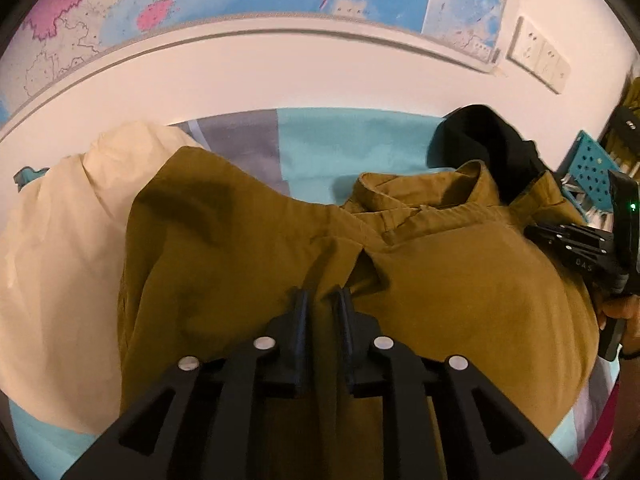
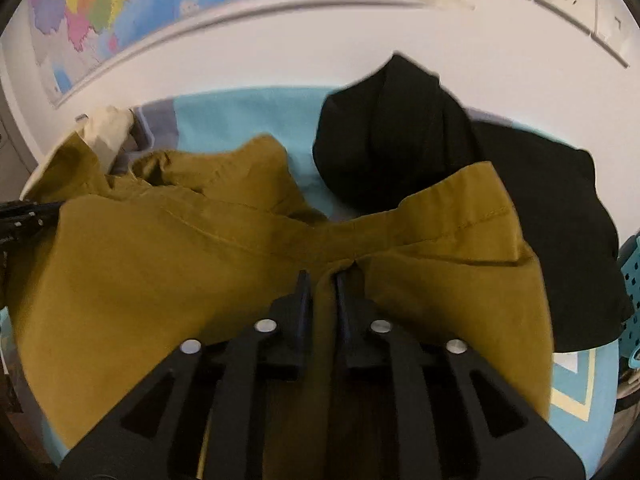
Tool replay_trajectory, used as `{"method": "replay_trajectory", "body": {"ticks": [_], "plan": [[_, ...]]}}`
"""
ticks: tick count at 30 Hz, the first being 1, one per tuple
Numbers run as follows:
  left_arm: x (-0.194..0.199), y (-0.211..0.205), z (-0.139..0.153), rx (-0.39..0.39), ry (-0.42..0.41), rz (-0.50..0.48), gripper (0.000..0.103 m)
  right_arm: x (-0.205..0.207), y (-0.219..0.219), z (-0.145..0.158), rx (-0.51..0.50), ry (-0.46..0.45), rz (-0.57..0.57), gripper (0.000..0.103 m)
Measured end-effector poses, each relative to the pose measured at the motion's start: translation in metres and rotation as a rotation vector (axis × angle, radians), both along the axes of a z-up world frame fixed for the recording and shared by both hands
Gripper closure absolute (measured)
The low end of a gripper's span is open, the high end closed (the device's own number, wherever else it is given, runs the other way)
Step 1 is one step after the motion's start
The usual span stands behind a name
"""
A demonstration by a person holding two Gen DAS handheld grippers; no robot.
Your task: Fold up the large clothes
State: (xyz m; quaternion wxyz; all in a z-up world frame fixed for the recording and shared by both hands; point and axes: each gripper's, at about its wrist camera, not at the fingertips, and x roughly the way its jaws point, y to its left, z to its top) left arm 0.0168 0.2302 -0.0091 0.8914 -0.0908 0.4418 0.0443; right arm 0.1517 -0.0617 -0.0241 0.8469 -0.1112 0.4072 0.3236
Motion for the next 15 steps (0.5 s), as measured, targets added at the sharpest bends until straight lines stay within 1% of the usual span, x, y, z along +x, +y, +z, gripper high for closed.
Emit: {"method": "replay_trajectory", "body": {"ticks": [1, 2, 3, 4, 5, 7, 9, 11, 13, 14, 15], "plan": [[-0.004, 0.001, 0.003, -0.013, -0.014, -0.004, 0.08, -0.003, -0.005, 0.007, 0.02, -0.012, -0.001, 0.061], [-0.008, 0.002, 0.006, -0.02, -0.023, -0.01, 0.071, -0.006, -0.008, 0.012, 0.039, -0.02, 0.004, 0.053], [-0.012, 0.0, 0.008, -0.022, -0.036, -0.016, 0.067, -0.016, -0.016, 0.023, 0.064, -0.043, 0.009, 0.051], [-0.017, -0.002, 0.011, -0.009, -0.053, -0.015, 0.061, -0.023, -0.025, 0.031, 0.088, -0.066, 0.012, 0.049], [-0.024, -0.007, 0.014, 0.028, -0.071, -0.012, 0.056, -0.028, -0.031, 0.038, 0.111, -0.075, 0.015, 0.045], [-0.036, -0.014, 0.019, 0.07, -0.096, -0.028, 0.052, -0.044, -0.057, 0.053, 0.181, -0.098, 0.01, 0.041], [-0.047, -0.019, 0.021, 0.077, -0.117, -0.053, 0.052, -0.057, -0.076, 0.059, 0.202, -0.11, -0.009, 0.039], [-0.054, -0.022, 0.019, 0.083, -0.117, -0.076, 0.048, -0.068, -0.101, 0.056, 0.197, -0.104, -0.049, 0.037], [-0.054, -0.021, 0.012, 0.106, -0.094, -0.064, 0.048, -0.072, -0.114, 0.048, 0.183, -0.082, -0.083, 0.036], [-0.053, -0.02, 0.008, 0.106, -0.085, -0.066, 0.048, -0.074, -0.127, 0.04, 0.167, -0.074, -0.128, 0.033], [-0.051, -0.018, 0.003, 0.099, -0.071, -0.058, 0.048, -0.075, -0.136, 0.034, 0.17, -0.057, -0.15, 0.032]]}}
